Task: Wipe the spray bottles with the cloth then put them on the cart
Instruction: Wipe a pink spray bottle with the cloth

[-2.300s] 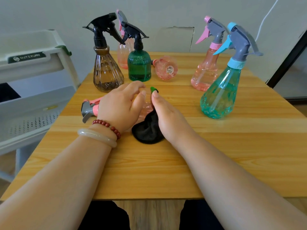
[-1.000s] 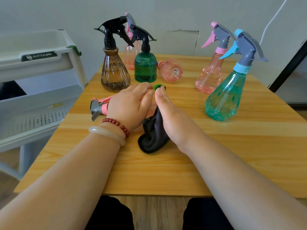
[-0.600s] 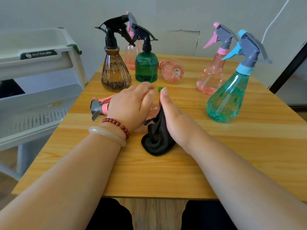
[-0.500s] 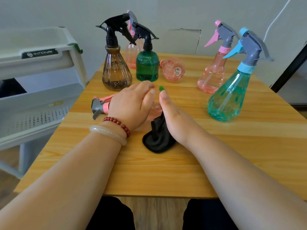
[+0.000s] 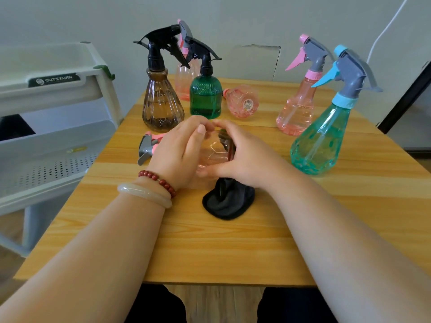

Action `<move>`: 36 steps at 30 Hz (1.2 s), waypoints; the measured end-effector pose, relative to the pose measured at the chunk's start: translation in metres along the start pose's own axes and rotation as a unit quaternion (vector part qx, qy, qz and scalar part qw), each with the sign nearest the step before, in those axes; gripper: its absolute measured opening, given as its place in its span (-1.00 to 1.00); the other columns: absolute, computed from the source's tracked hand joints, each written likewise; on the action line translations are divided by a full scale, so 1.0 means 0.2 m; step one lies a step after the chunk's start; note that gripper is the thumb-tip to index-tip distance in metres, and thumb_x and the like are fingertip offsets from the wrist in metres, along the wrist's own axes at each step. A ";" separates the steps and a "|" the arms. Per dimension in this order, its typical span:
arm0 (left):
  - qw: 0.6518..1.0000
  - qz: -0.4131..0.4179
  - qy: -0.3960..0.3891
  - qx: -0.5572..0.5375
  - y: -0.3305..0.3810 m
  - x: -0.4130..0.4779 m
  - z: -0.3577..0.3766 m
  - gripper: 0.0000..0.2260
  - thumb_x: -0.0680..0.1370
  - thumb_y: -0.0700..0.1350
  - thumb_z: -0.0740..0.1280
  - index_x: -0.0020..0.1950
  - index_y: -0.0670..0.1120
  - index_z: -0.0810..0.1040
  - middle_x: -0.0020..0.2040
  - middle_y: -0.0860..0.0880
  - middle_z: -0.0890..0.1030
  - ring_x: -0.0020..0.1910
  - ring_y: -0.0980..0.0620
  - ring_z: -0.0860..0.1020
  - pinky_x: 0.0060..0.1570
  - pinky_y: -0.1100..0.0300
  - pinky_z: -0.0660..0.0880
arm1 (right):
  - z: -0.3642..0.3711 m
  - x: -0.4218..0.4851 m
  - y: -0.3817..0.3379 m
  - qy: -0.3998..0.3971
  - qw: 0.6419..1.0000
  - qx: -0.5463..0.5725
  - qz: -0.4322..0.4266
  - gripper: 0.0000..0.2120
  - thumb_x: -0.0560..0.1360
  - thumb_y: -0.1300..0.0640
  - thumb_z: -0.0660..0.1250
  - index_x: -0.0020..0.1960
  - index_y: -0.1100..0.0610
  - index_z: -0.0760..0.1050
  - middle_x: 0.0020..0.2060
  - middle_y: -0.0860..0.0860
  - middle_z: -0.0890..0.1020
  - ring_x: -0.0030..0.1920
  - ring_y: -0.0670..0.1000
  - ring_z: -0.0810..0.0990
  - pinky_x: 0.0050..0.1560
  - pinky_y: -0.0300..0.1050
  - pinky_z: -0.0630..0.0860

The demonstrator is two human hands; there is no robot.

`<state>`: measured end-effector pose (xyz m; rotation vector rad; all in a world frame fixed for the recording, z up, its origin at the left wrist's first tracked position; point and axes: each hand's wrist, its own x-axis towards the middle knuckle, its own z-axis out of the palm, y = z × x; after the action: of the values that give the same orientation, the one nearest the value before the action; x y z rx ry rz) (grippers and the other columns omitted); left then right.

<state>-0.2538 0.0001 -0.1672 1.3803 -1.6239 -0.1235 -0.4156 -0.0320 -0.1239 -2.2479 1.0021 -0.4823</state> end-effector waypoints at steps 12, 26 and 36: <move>0.986 0.039 0.118 0.108 0.00 0.01 -0.01 -0.73 0.57 0.02 0.26 0.04 -0.13 0.62 0.03 -0.02 0.59 0.06 -0.03 0.51 0.08 -0.01 0.48 | 0.03 -0.02 0.11 0.139 0.987 0.062 -0.048 -0.38 0.29 0.02 0.61 0.19 -0.20 0.32 -0.01 -0.34 0.50 0.00 -0.39 0.49 -0.10 -0.58 0.36; 0.985 -0.098 0.126 0.064 0.25 0.02 0.00 -0.74 0.55 0.04 0.40 0.17 -0.06 0.62 0.05 0.07 0.54 -0.14 0.21 0.50 -0.10 0.45 0.45 | -0.02 -0.01 0.20 0.317 0.911 0.247 -0.093 -0.34 0.27 0.06 0.60 0.26 -0.18 0.37 0.16 -0.28 0.54 0.22 -0.14 0.54 0.20 -0.19 0.50; 0.915 -0.303 0.104 -0.246 0.34 0.07 0.05 -0.22 0.26 0.36 0.46 0.36 0.00 0.44 0.15 0.07 0.63 0.11 0.08 0.63 0.09 0.02 0.62 | 0.05 -0.04 0.11 0.287 0.930 0.201 -0.114 -0.30 0.24 -0.03 0.60 0.29 0.01 0.38 0.12 -0.24 0.52 0.13 -0.32 0.49 0.07 -0.47 0.39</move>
<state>-0.3068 0.0079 -0.1231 1.3878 -0.8586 -0.6805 -0.4279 -0.0342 -0.1467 -1.8811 0.8062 -1.3757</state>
